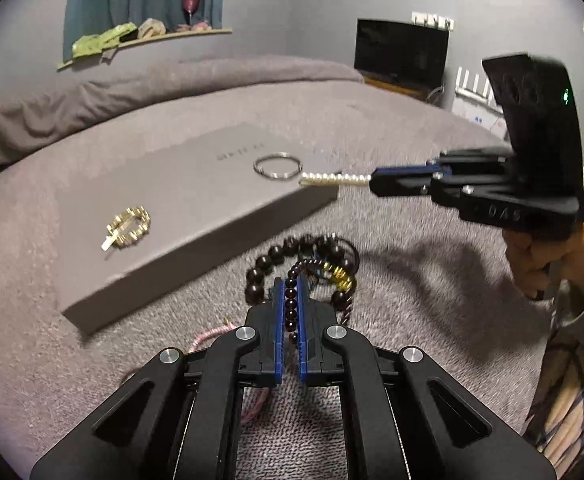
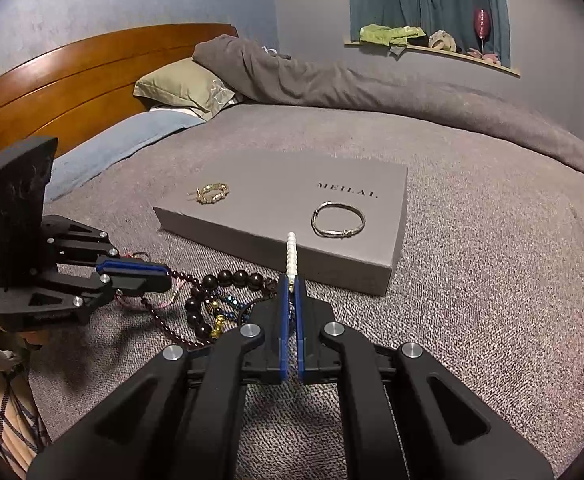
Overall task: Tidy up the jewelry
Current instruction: 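Lower the bracelet onto the grey box with the left tool while the right tool places the hairpin there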
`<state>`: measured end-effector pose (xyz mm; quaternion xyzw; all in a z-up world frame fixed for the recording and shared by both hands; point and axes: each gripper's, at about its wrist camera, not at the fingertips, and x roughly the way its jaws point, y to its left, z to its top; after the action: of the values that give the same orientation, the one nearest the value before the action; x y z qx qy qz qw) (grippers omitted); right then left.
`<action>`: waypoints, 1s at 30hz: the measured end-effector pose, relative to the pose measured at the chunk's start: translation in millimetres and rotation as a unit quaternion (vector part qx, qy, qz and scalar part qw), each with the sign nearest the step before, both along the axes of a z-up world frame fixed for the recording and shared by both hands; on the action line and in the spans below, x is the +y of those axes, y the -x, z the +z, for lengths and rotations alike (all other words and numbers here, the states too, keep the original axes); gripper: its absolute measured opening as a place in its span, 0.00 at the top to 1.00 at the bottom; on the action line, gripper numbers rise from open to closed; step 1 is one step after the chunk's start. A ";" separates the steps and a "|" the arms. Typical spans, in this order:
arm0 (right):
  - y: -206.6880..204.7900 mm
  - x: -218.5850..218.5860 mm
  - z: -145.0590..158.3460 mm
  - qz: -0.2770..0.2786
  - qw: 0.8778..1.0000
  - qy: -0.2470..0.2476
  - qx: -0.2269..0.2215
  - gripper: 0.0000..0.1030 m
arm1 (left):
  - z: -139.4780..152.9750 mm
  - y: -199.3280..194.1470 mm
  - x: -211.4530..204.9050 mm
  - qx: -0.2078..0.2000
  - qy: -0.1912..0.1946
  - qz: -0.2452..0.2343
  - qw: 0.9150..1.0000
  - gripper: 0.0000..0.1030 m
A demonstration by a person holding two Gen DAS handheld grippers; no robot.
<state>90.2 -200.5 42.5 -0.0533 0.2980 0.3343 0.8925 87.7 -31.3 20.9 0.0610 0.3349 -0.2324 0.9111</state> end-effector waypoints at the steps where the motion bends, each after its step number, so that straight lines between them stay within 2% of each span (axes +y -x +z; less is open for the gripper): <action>1: -0.1 0.2 1.1 0.000 1.000 -0.002 -0.001 0.97 | 2.4 0.5 0.7 -0.003 0.002 0.001 1.000 0.94; 19: -17.3 18.1 14.8 -0.010 0.999 -0.033 -0.010 0.97 | 57.3 -23.0 27.6 -0.060 0.056 0.040 0.996 0.94; 30: -54.8 38.8 8.0 -0.025 0.999 -0.040 0.005 0.97 | 62.0 -69.8 56.1 -0.067 0.080 0.089 0.991 0.94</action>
<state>145.0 -161.7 50.5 -0.0083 0.2900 0.3235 0.9007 157.6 24.7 82.9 -0.0264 0.2578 -0.1715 0.9505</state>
